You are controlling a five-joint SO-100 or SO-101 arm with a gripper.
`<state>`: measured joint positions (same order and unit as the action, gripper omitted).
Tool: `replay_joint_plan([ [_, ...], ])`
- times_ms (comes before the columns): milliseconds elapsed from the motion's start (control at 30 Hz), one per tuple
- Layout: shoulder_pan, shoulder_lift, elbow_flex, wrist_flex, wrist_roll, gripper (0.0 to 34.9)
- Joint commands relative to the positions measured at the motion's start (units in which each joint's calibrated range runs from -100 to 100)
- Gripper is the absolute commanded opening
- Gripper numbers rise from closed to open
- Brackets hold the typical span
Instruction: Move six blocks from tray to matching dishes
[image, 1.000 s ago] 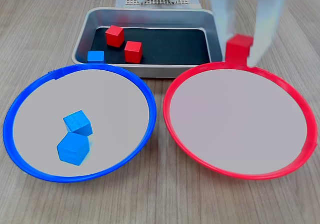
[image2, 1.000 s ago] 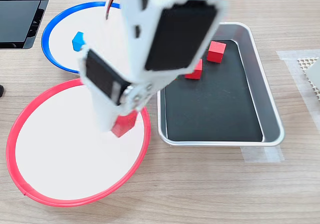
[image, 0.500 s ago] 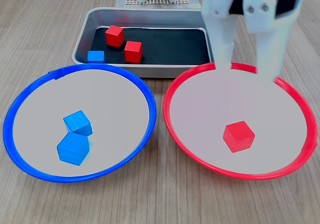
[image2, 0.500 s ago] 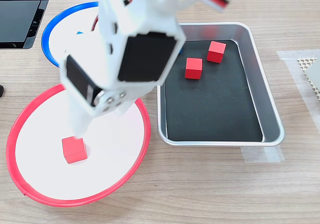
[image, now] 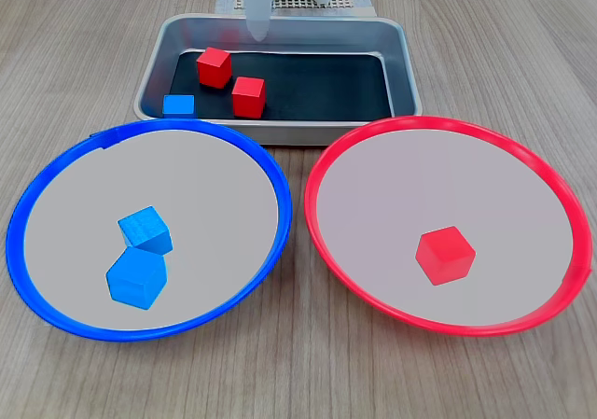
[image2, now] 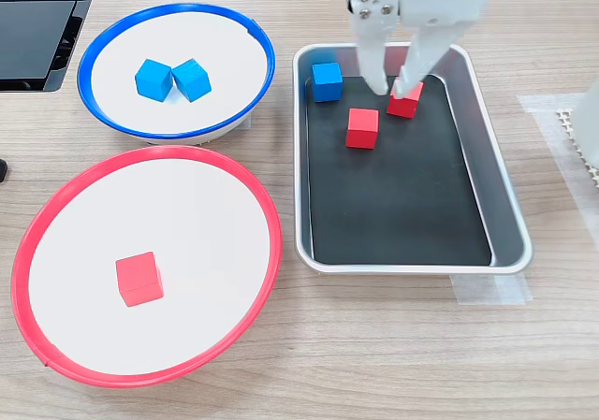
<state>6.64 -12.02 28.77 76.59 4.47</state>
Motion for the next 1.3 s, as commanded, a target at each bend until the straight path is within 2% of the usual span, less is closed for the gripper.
replay_joint_plan([
  [0, 3.4, -0.7, 1.8, 1.8, -1.8, 8.5],
  [100, 3.6, 1.1, 1.9, 1.9, -2.2, 15.7],
  [200, 3.9, 3.1, 1.0, 0.7, -3.1, 19.0],
  [600, 3.4, 13.3, -5.0, -4.7, -4.2, 18.4],
  [667, 3.0, 14.5, -5.1, -5.6, -4.0, 17.7],
  [833, 1.7, 15.4, -2.5, -7.5, -1.9, 12.8],
  [867, 1.5, 15.4, -2.2, -7.5, -1.4, 10.2],
  [900, 1.2, 15.4, -2.1, -7.6, -0.9, 4.8],
  [1000, 0.6, 15.6, -4.7, -5.6, 0.3, 0.4],
  [1100, -0.6, 15.6, -12.3, 1.6, 1.8, 0.3],
  [1167, -2.7, 15.6, -20.7, 9.4, 2.8, 0.2],
  [1200, -5.2, 15.4, -26.2, 13.8, 3.2, 0.2],
  [1267, -9.6, 15.7, -34.2, 17.5, 3.1, 0.2],
])
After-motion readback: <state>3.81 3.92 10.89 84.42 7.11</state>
